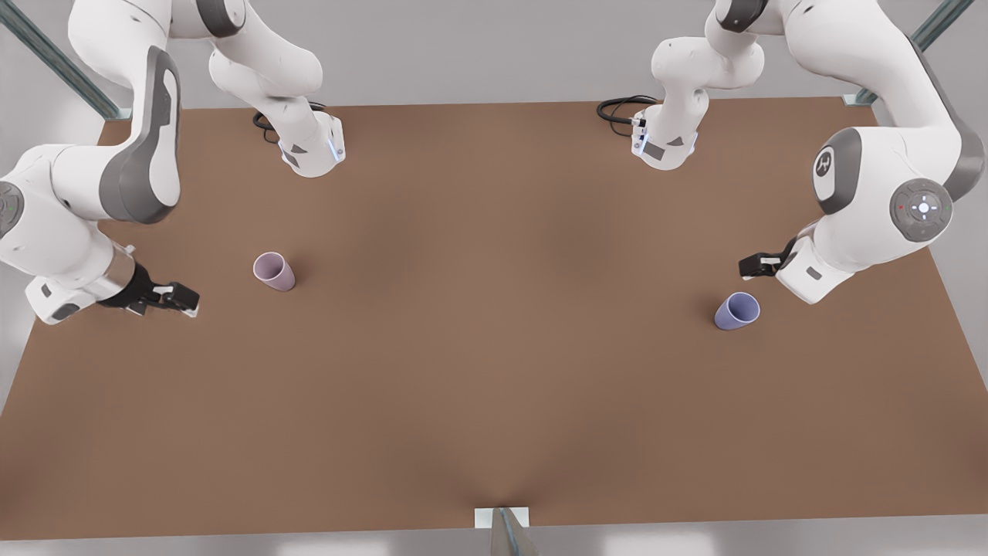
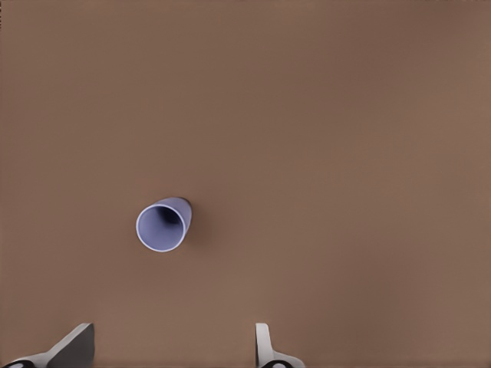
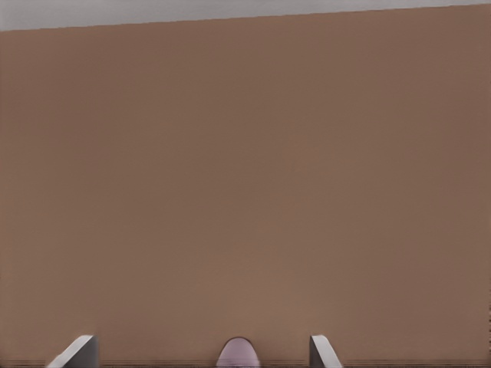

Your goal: Stack the cups, with the pink cup at the bottom and the purple cup at the top

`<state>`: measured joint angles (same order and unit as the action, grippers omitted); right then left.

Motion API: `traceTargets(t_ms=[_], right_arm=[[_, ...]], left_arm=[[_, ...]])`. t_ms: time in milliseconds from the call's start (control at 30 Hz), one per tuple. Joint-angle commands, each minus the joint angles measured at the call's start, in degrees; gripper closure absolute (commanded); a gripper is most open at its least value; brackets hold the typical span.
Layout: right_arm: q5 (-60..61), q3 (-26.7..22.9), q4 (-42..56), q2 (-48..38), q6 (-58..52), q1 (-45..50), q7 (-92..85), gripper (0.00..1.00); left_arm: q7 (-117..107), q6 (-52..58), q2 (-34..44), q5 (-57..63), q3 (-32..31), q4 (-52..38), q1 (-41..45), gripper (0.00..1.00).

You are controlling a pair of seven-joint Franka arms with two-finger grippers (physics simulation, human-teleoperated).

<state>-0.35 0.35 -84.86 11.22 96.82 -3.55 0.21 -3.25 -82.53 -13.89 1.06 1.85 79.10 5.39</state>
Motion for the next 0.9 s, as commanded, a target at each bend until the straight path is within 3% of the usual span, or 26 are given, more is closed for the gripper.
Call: traceTargets(t_ms=[0,67,133,267,467,567,867], right_arm=[[0.0,0.0,0.0,-0.6,-0.4,0.6,-0.1,0.00],[0.0,0.0,-0.5,-0.9,0.0,0.0,-0.4,0.00],[0.9,0.1,-8.5,-5.4,-0.5,0.7,-1.7,0.00],[-0.1,-0.3,-12.3,-3.7,-2.0,7.1,-3.8,0.00],[1.7,-2.3,-23.1,-4.0,4.7,7.1,-9.6,0.00],[1.7,-2.3,-23.0,0.6,7.2,5.9,-11.2,0.00],[1.8,-8.7,-32.7,1.4,7.3,6.2,-21.7,0.00]], left_arm=[[0.0,0.0,-0.1,0.0,0.0,0.0,0.0,0.00],[0.0,-0.2,-1.0,-0.2,0.0,0.0,-0.3,0.00],[0.3,-1.1,-2.5,-0.3,1.4,0.3,-0.5,0.00],[8.8,-15.1,0.1,-0.4,4.7,14.4,-0.7,0.00],[8.9,-14.5,-0.3,-0.4,4.7,14.3,-0.6,0.00],[8.9,-13.5,-0.5,-0.4,4.8,14.4,-0.7,0.00],[17.9,-19.2,-6.0,-4.5,9.7,16.4,-1.2,0.00]])
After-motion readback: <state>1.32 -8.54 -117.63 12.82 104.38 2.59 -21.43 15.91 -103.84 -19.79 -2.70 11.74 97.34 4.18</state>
